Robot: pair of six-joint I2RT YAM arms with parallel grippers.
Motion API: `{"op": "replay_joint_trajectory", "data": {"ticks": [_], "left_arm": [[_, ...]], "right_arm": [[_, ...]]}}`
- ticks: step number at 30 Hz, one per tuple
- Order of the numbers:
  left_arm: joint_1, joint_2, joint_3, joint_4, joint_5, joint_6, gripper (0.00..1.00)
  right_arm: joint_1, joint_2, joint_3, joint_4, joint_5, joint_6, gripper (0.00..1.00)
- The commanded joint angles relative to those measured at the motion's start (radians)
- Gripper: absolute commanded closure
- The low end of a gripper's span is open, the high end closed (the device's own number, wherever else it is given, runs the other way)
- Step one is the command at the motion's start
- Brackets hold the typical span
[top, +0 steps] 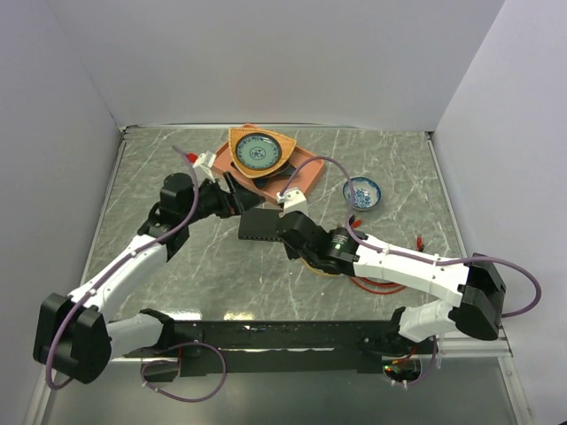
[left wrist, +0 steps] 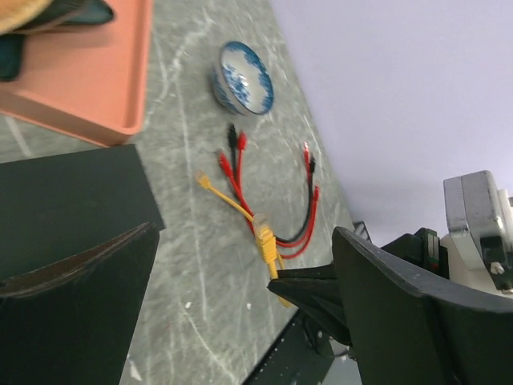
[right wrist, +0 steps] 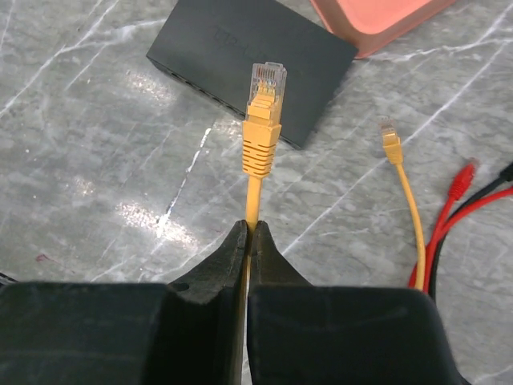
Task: Insert the plug into the switch port
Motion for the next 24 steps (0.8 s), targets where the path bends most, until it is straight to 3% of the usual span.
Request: {"op": "replay_joint_trajectory", "data": {"ticks": [1,6,13,24], "left_arm": [[-0.059,0.064,0.074,0.036,0.02,-0.015,0.07],[-0.137,0.157,0.152,-0.017,0.019,0.004,0.12],[-0.196,0.247,0.223,-0.051,0.028,0.035,0.33],[-0.237,0.282,0.238,-0.007,0.051,0.035,0.36]], "right_arm": [[0.019,-0.061,-0.013,-0.021,0.065,0.004,1.0],[0.036,-0.07,-0.003,-0.039,0.098,0.005,1.0],[0.045,-0.096,0.006,-0.069,0.127,0.03,1.0],[0.047,-0.165,-0.003,-0.052,0.096,0.038,1.0]]}}
